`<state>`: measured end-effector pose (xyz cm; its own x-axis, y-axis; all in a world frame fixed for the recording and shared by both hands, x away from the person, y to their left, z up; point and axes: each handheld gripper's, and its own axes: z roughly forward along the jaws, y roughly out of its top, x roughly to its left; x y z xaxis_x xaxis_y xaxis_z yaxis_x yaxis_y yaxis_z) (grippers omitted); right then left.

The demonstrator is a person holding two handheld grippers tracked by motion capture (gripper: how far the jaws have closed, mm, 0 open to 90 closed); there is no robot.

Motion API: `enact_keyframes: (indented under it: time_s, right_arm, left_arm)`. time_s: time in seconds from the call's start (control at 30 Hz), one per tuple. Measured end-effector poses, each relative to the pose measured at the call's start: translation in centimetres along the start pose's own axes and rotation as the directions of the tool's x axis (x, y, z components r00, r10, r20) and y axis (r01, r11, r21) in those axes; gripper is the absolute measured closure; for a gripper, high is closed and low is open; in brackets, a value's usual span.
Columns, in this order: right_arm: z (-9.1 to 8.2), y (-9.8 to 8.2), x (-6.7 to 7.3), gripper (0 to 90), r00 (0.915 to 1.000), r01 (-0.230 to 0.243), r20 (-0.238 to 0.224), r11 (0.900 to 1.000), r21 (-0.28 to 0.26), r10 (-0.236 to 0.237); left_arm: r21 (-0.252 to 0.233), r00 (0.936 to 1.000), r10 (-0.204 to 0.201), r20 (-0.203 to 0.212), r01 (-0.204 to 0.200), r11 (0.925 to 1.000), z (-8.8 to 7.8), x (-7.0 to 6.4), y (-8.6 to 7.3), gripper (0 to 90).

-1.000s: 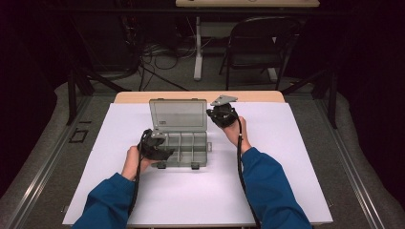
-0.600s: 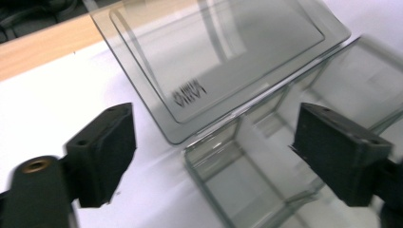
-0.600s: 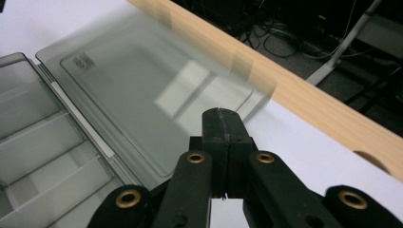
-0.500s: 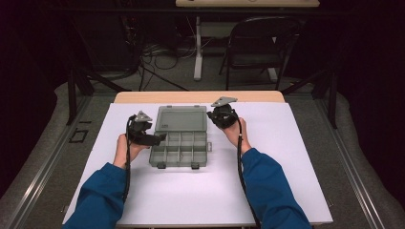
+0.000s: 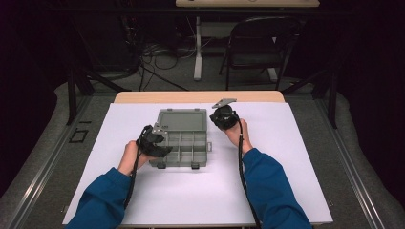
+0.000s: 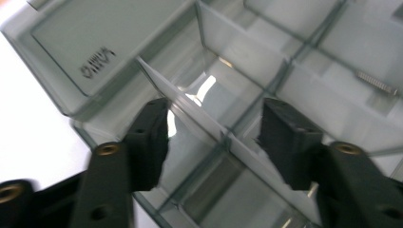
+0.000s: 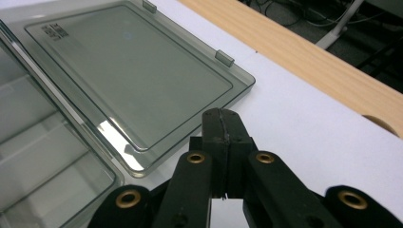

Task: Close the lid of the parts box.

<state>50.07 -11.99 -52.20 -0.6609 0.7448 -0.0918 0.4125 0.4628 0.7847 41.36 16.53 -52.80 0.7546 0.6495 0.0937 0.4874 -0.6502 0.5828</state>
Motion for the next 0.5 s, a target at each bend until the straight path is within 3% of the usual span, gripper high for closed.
enact_keyframes:
  time_s: [0.03, 0.1, 0.2, 0.5]
  right_arm:
    - [0.2, -0.1, 0.0, 90.0, 1.0000, 0.002, 0.001, 1.000, 0.012, -0.002]
    - [0.7, -0.3, 0.0, 90.0, 1.0000, -0.003, -0.002, 1.000, 0.031, 0.003]
    - [1.5, -0.6, 0.0, 90.0, 1.0000, 0.001, -0.008, 0.998, 0.069, 0.000]
    - [3.1, -1.3, 0.5, 90.0, 0.9990, -0.013, -0.040, 0.987, 0.162, 0.020]
  left_arm:
    - [0.009, 0.9999, -0.001, 0.014, 0.001, 1.0000, 0.1, -0.2, 0.0, 48.6]
    - [0.015, 0.9999, 0.009, -0.009, -0.008, 0.9999, 0.2, -0.4, 0.1, 50.5]
    - [0.016, 1.0000, -0.008, 0.002, 0.008, 0.9998, 0.3, -0.3, -0.1, 53.7]
    - [0.007, 0.9990, -0.030, -0.032, 0.030, 0.9995, 0.4, -0.8, -0.2, 53.8]
